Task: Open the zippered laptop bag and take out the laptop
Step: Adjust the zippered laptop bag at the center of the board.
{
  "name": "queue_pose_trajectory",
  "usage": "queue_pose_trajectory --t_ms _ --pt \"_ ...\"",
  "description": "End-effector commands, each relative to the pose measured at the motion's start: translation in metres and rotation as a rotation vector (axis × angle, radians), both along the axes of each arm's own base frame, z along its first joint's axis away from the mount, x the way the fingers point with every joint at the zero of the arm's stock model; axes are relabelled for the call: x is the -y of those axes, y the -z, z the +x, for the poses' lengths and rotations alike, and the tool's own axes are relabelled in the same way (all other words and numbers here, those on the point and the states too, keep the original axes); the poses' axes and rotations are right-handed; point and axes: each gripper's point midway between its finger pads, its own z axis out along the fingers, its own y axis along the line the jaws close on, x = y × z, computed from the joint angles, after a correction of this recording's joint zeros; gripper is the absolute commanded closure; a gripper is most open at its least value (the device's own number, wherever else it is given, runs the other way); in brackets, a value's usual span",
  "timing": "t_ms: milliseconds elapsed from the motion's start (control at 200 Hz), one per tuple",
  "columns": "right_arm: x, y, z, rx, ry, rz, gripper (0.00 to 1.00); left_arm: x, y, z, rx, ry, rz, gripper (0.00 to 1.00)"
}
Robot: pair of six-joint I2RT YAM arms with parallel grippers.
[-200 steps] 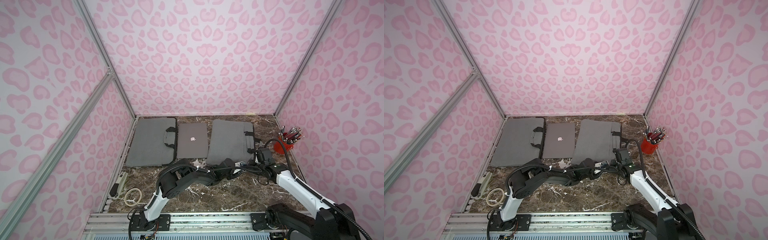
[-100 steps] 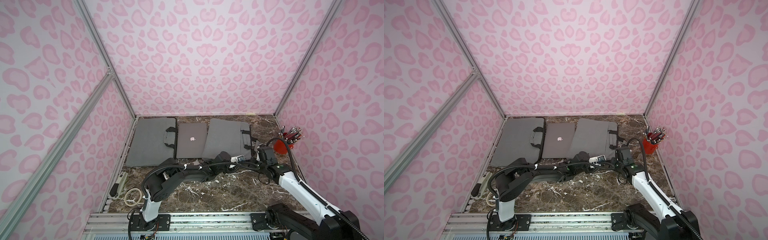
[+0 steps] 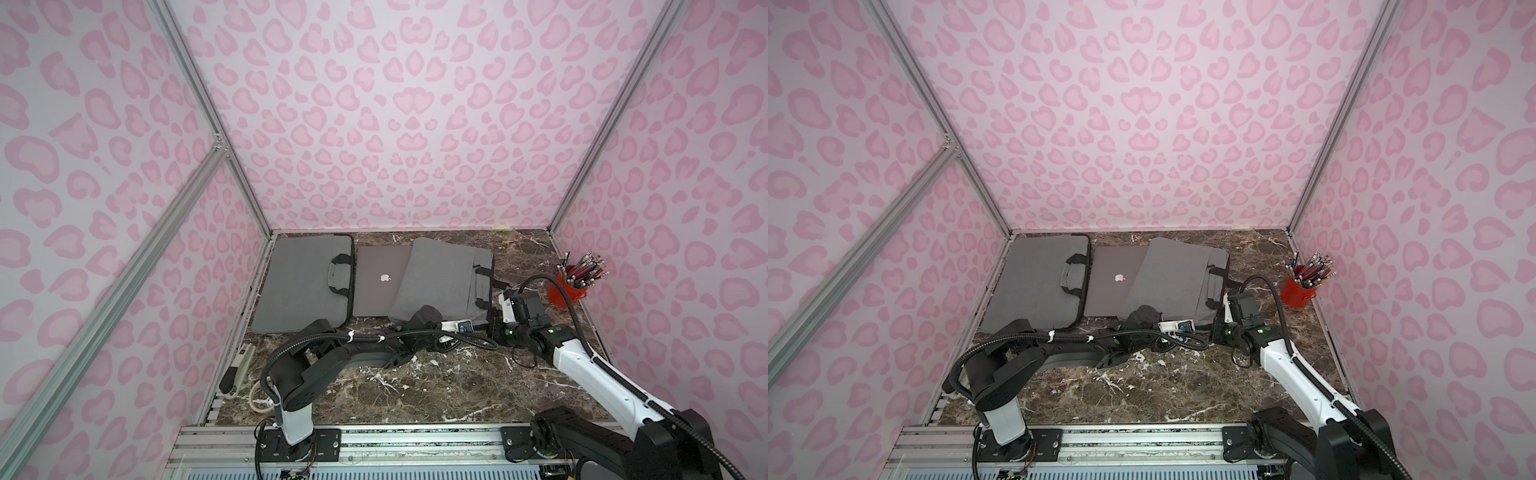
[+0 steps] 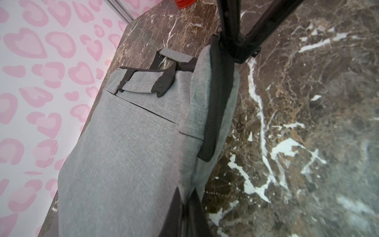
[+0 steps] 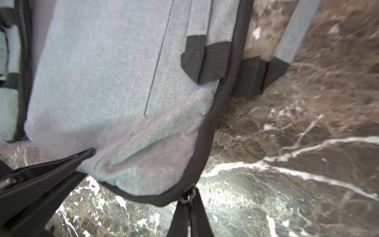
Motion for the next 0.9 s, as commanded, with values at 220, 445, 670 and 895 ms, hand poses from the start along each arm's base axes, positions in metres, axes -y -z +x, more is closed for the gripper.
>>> queue_pose_trajectory --t_ms 220,445,670,895 --pt "0.009 0.012 0.007 -0.012 0.007 -0.085 1.0 -0.036 -0.003 0.023 0.061 -0.11 0.022 0.99" --pt "0.011 0.016 0.007 -0.021 0.014 -0.106 1.0 -0.049 -0.006 0.028 0.064 -0.111 0.023 0.99" --pt "0.011 0.015 0.01 -0.021 0.01 -0.146 1.0 -0.064 0.001 0.038 0.078 -0.139 0.068 0.99" --pt "0.007 0.012 0.011 -0.025 -0.004 -0.169 1.0 -0.078 0.003 0.046 0.09 -0.17 0.106 0.95"
